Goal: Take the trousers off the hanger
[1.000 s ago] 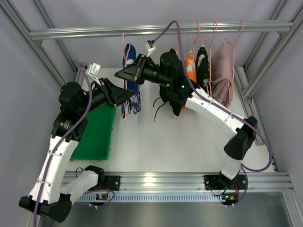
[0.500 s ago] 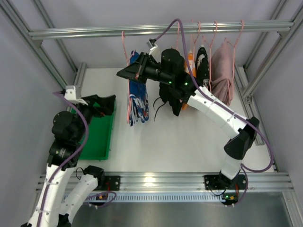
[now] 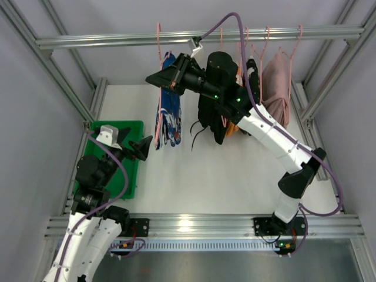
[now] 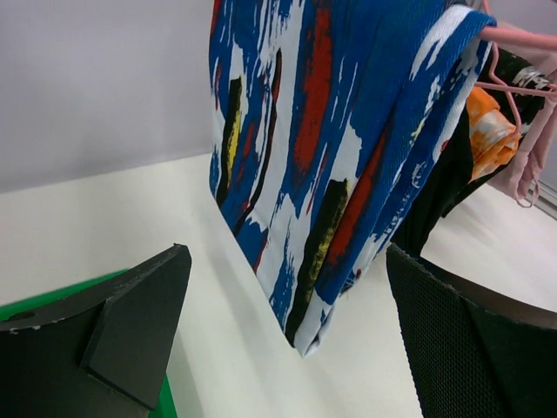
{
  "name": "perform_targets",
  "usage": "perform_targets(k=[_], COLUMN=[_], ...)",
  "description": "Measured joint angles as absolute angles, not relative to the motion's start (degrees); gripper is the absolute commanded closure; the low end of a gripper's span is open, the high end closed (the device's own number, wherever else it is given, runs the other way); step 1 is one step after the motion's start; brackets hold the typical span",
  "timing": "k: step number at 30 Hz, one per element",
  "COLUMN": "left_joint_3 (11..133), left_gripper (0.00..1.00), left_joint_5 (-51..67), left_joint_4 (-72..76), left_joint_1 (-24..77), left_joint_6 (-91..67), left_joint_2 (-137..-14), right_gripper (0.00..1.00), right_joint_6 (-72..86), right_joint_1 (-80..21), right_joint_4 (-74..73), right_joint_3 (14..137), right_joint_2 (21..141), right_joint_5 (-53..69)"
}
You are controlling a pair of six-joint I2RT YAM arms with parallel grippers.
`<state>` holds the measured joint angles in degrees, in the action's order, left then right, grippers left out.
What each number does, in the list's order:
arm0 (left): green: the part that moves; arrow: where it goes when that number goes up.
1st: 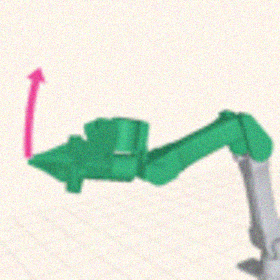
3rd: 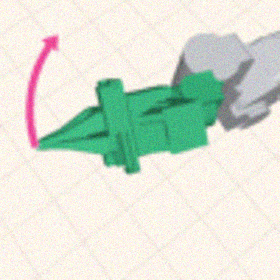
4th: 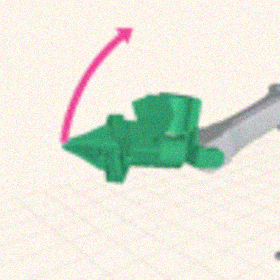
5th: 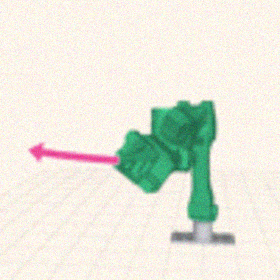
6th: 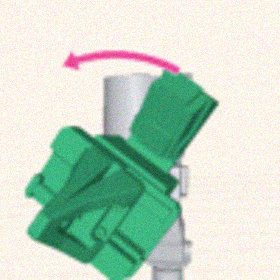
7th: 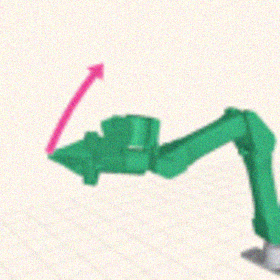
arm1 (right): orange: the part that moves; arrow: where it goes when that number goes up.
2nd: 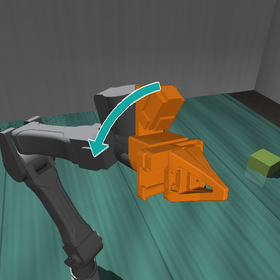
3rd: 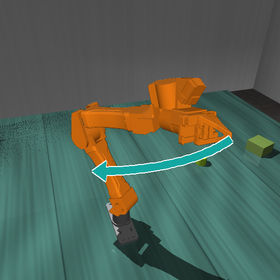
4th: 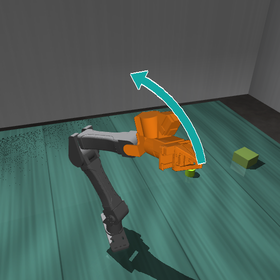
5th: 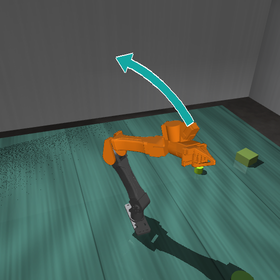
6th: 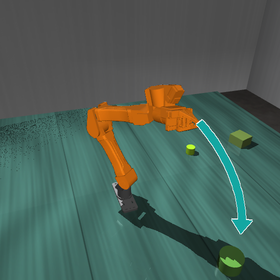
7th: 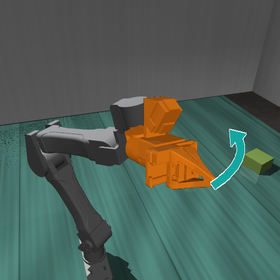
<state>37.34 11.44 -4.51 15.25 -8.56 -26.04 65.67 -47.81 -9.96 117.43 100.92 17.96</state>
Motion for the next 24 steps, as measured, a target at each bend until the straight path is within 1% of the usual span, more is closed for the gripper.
perform_targets(k=[10,18,24], left_joint_3=[34.4,28.2,24.2], left_gripper=[0.03,0.02,0.02], left_joint_5=[15.8,17.8,17.8], left_joint_4=[3.2,4.3,5.9], left_joint_1=[15.5,16.7,17.8], left_joint_6=[-2.2,5.6,9.0], left_joint_2=[-28.5,-26.6,-27.6], right_gripper=[1.00,1.00,1.00], right_joint_6=[66.5,66.5,66.5], right_joint_1=[-47.8,-47.8,-47.8], right_joint_4=[-12.5,-14.6,-16.0], right_joint_3=[124.0,127.1,129.6], right_joint_2=[100.9,102.1,103.7], right_joint_5=[15.2,12.1,10.4])
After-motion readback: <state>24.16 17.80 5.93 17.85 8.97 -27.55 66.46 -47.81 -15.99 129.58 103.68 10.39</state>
